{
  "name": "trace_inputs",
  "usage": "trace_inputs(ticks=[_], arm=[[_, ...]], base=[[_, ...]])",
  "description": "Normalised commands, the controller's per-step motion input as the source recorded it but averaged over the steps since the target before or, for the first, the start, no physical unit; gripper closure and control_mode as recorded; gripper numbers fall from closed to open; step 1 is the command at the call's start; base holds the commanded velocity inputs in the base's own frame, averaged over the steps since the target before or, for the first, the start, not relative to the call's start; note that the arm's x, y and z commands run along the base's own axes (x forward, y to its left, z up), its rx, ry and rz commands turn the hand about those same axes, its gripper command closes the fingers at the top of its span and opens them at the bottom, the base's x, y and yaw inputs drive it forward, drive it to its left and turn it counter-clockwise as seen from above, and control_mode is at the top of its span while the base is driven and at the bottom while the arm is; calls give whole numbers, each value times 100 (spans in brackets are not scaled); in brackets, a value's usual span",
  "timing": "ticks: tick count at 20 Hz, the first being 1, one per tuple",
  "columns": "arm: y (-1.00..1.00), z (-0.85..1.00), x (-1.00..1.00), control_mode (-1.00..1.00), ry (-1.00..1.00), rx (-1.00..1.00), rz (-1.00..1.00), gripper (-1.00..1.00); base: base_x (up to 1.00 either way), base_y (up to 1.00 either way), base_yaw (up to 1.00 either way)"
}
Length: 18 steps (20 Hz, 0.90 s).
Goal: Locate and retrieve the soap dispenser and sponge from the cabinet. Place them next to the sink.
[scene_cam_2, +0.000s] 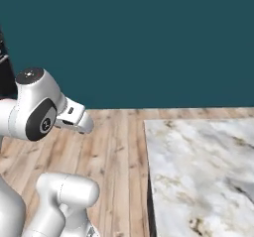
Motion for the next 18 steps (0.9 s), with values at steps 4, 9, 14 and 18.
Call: trace_inputs(ticks=[4, 9, 14, 18], arm=[[0, 0, 0, 100, 0, 0, 0, -100], [0, 0, 0, 100, 0, 0, 0, -100], [0, 0, 0, 100, 0, 0, 0, -100], [0, 0, 0, 100, 0, 0, 0, -100]], base=[[0, 0, 50], [-1, 4, 50], [-2, 6, 49], [13, 0, 45]])
